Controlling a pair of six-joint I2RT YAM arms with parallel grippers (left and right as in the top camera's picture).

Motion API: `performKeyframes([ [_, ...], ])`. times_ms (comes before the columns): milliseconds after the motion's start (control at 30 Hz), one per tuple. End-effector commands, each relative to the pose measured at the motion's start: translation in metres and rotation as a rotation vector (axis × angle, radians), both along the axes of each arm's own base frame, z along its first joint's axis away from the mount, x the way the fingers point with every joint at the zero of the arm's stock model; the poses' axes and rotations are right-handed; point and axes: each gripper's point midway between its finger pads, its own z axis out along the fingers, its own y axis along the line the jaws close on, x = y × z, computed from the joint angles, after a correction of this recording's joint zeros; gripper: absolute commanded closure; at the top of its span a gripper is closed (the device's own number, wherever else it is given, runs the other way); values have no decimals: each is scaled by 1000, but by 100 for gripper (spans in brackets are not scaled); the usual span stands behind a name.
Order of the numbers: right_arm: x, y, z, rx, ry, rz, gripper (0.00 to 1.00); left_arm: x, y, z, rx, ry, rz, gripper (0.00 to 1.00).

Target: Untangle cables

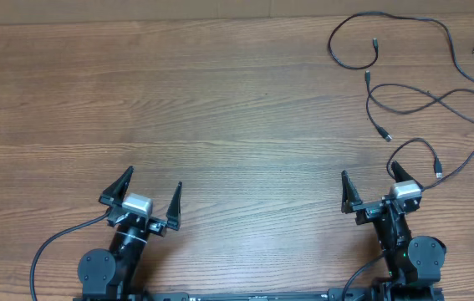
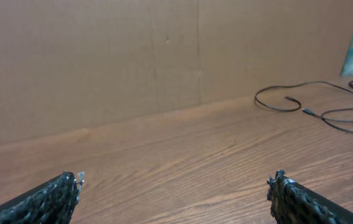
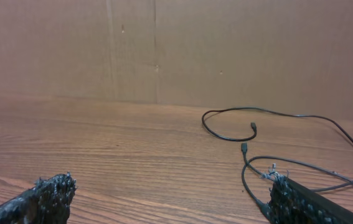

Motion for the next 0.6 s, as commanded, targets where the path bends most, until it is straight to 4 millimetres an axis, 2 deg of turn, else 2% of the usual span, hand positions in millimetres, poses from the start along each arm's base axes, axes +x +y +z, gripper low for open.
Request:
performKeyframes([
  [0,0,0,-1,2,-6,-1,0,3,6,-7,-31,5,38,0],
  [167,0,0,-1,2,-6,-1,0,7,20,0,-41,-38,118,0],
  [567,0,0,-1,2,-6,-1,0,11,37,7,-72,-112,215,0],
])
